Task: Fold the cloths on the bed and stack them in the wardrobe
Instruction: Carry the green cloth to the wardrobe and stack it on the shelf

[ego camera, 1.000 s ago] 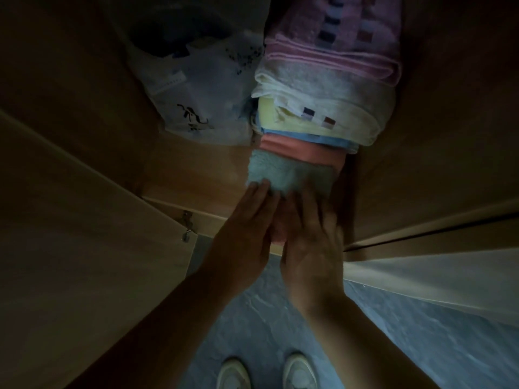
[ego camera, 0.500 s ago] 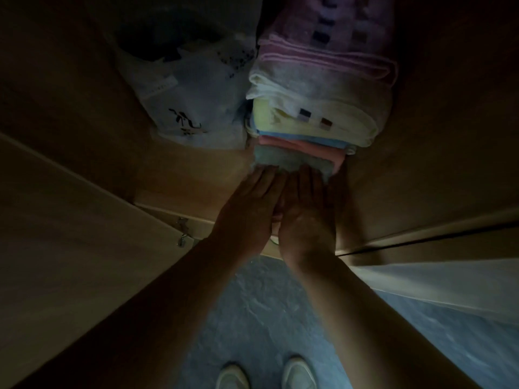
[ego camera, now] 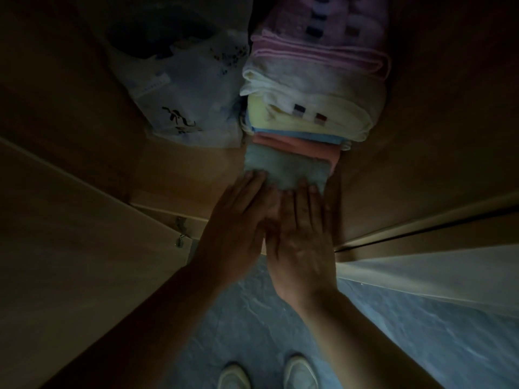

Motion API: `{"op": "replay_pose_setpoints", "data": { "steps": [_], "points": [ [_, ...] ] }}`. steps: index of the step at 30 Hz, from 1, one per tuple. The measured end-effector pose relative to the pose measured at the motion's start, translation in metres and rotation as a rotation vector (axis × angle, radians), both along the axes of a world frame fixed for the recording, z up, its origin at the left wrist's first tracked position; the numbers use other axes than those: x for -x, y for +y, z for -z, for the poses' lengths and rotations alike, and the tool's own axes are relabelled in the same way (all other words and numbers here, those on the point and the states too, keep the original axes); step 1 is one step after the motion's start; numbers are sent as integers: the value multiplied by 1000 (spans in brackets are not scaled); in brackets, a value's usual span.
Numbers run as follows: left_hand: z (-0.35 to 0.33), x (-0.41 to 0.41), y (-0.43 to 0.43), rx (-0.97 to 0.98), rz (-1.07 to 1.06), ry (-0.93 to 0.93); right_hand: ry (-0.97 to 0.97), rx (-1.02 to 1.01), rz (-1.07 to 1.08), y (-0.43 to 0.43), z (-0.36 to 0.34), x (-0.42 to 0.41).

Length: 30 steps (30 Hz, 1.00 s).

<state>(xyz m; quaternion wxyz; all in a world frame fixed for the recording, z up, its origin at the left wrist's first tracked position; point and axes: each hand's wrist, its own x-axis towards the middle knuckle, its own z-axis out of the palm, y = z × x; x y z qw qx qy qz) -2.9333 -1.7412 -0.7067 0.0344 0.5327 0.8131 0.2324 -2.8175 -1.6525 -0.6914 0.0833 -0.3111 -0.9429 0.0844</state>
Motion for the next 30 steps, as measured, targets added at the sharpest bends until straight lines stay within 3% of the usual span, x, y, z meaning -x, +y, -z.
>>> {"op": "replay_pose_setpoints", "data": {
  "steps": [5, 14, 21, 30],
  "points": [
    [-3, 14, 24, 8, -91, 108, 170, -71, 33, 14, -4, 19],
    [9, 26, 45, 190, -102, 216, 46, -186, 135, 36, 20, 45],
    [3, 33, 65, 234, -133, 110, -63, -191, 84, 58, 22, 57],
    [5, 31, 59, 184, -121, 102, 39, -184, 110, 51, 20, 55]
  ]
}}
